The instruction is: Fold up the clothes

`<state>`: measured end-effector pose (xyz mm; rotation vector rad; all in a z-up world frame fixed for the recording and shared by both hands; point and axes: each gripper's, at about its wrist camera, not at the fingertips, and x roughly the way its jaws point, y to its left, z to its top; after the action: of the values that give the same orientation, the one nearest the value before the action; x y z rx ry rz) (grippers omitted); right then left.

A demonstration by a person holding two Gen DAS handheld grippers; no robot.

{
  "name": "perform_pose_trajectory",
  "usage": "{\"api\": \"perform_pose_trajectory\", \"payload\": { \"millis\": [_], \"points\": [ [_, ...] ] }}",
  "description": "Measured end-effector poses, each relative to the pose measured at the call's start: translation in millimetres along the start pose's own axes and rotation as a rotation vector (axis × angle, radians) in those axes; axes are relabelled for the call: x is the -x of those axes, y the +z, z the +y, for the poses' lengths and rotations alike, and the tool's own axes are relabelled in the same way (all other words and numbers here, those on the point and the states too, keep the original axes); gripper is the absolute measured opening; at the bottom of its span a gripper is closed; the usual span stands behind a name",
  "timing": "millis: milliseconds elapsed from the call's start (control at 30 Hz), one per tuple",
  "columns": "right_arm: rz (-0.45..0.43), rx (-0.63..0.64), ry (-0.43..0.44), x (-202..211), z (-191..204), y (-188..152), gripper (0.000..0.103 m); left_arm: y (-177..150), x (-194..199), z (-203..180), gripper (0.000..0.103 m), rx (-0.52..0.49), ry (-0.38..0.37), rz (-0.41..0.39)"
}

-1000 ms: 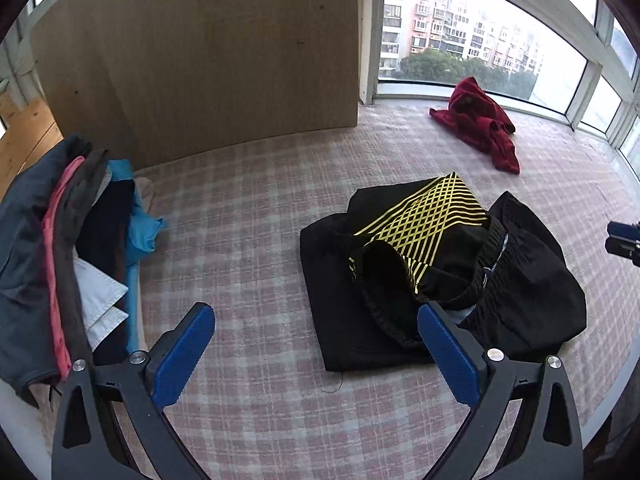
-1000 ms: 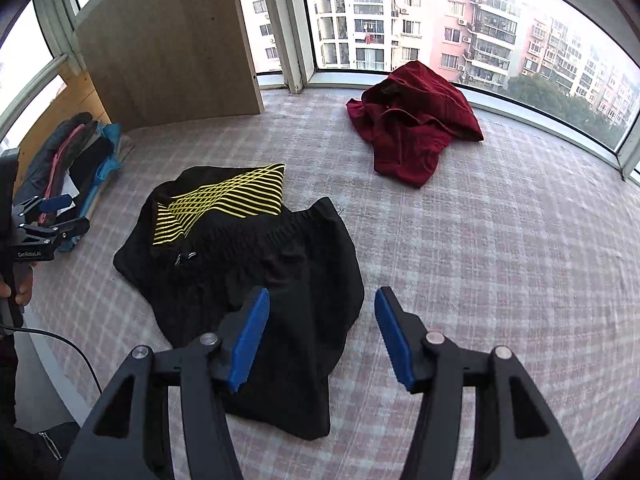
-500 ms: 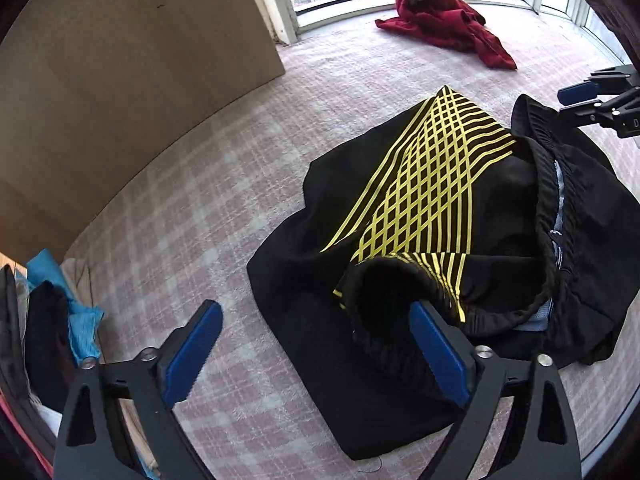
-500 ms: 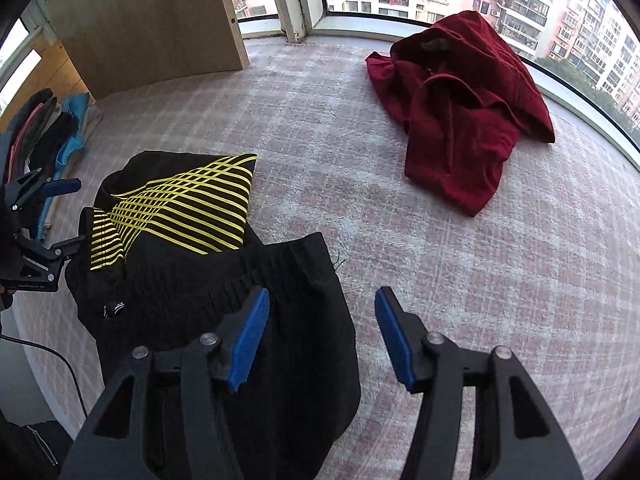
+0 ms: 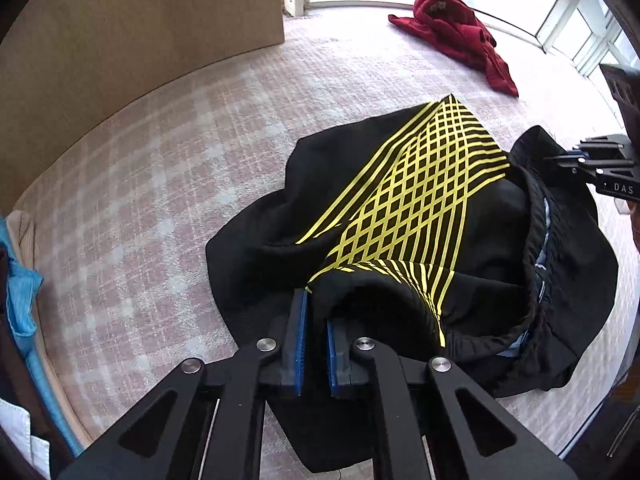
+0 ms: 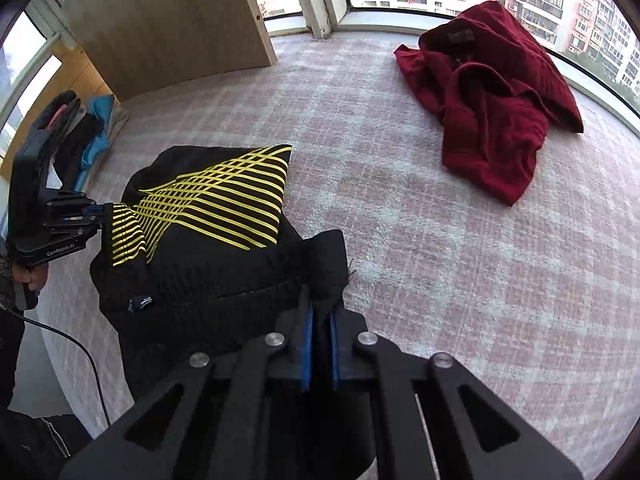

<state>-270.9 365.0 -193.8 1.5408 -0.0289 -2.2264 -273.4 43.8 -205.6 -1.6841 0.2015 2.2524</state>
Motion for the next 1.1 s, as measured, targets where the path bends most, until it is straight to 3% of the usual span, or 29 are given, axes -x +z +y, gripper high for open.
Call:
{"api": "perform_pose_trajectory", "payload": {
  "millis": [100,267,433,567,667,800,933,1100],
  "points": [
    [-0.089,-0.053,0.025,41.1,-5.0,-9.6,0.006,-7.7,13.8,9.0,0.007,0.025,-0.013,-0.029],
    [-0.195,-0.092,-0.007,98.2,-6.1,-24.7,0.006,-18.4,36.2,12.9,0.007,0.015,0.0,-0.061],
    [-0.305,-0.132,0.017,148.6,0.2,-38.9,0.006,-18.1,58.9,21.9,0.006,0.057,-0.071,-0.123],
    [-0.432,-0.079,0.034,210.2,25.5,-29.0,0.006,-4.6,120.3,24.3,0.006,0.106,-0.129,-0.263],
    [-0.543,-0.035,0.046,263.1,48.8,-14.5,0.006,12.5,186.2,21.2,0.006,0.078,-0.109,-0.397],
    [-0.682,0.069,0.02,333.1,93.0,-10.1,0.006,16.8,270.5,19.6,0.006,0.029,-0.073,-0.517],
    [-0.735,0.129,0.034,378.4,126.3,-23.5,0.006,-2.4,335.5,20.2,0.006,-0.023,0.012,-0.563],
    [-0.748,0.18,0.04,413.4,160.1,-46.1,0.006,-31.2,400.4,15.9,0.006,-0.046,0.041,-0.593]
  ]
}}
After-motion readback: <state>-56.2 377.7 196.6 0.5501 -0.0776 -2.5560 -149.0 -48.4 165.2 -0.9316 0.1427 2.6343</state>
